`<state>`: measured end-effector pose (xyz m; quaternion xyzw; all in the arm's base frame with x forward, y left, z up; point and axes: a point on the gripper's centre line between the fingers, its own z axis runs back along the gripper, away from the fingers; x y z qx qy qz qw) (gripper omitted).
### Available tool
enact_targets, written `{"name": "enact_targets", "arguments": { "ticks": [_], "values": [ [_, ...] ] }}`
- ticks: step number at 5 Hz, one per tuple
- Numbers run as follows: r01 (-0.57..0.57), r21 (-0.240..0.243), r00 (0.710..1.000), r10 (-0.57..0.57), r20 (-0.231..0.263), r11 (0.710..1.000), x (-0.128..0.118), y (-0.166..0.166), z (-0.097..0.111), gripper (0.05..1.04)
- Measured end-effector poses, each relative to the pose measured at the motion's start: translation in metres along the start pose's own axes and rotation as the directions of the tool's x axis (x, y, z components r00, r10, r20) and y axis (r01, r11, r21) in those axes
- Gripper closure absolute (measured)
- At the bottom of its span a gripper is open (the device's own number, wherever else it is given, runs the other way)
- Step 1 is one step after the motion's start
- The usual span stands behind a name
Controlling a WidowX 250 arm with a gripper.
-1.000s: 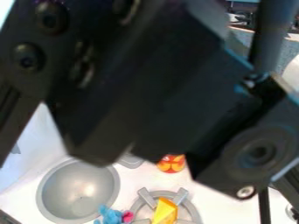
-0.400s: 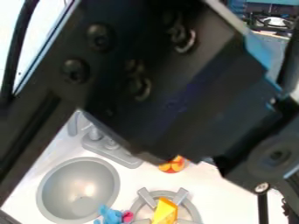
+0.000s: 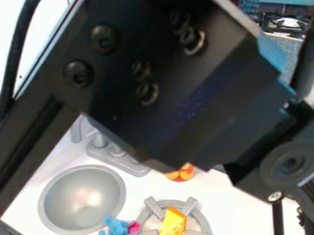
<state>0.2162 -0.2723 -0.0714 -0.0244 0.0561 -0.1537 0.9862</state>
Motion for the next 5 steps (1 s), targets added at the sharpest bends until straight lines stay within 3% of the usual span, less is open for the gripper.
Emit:
{"name": "enact_targets", "arguments": {
  "ticks": [2, 3, 4, 5],
  "values": [
    [-0.040, -0.032, 0.999, 0.041, 0.013, 0.999, -0.002, -0.001, -0.005, 0.133],
    [-0.057, -0.040, 0.998, 0.057, -0.001, 0.998, -0.010, 0.005, -0.006, 0.079],
    [-0.086, -0.118, 0.994, 0.094, 0.063, 0.989, -0.011, 0.010, 0.030, 0.083],
    [-0.095, -0.141, 0.991, 0.108, 0.085, 0.986, -0.022, 0.014, 0.048, 0.083]
  ]
}}
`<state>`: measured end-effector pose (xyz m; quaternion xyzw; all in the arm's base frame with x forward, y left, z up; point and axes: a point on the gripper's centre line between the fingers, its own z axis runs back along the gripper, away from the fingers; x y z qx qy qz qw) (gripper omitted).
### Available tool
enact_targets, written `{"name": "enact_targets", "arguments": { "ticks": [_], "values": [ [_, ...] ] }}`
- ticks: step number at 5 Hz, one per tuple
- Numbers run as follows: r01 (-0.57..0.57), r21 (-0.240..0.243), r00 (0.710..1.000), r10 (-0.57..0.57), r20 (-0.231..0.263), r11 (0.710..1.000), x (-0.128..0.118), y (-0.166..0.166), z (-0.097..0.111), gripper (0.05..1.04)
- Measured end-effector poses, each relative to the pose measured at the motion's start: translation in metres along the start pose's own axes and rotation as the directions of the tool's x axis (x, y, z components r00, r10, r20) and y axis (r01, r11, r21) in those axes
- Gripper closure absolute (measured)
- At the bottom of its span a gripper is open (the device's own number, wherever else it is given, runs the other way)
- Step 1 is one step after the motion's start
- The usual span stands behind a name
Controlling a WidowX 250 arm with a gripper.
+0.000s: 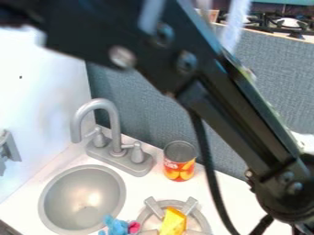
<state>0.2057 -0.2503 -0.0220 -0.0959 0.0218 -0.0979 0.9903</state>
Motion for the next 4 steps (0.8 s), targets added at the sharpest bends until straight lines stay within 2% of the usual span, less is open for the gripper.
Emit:
{"name": "enact_targets", "arguments": {
  "ticks": [1, 2, 3, 4],
  "values": [
    [-0.032, 0.001, 0.999, 0.032, 0.008, 0.999, -0.004, 0.013, 0.016, 0.083],
    [-0.115, 0.109, 0.993, 0.114, 0.012, 0.987, -0.011, 0.052, 0.033, 0.083],
    [-0.249, 0.180, 0.968, 0.247, 0.033, 0.952, -0.014, 0.102, 0.040, 0.083],
    [-0.331, 0.176, 0.944, 0.325, 0.064, 0.927, -0.011, 0.133, 0.048, 0.083]
  ]
}}
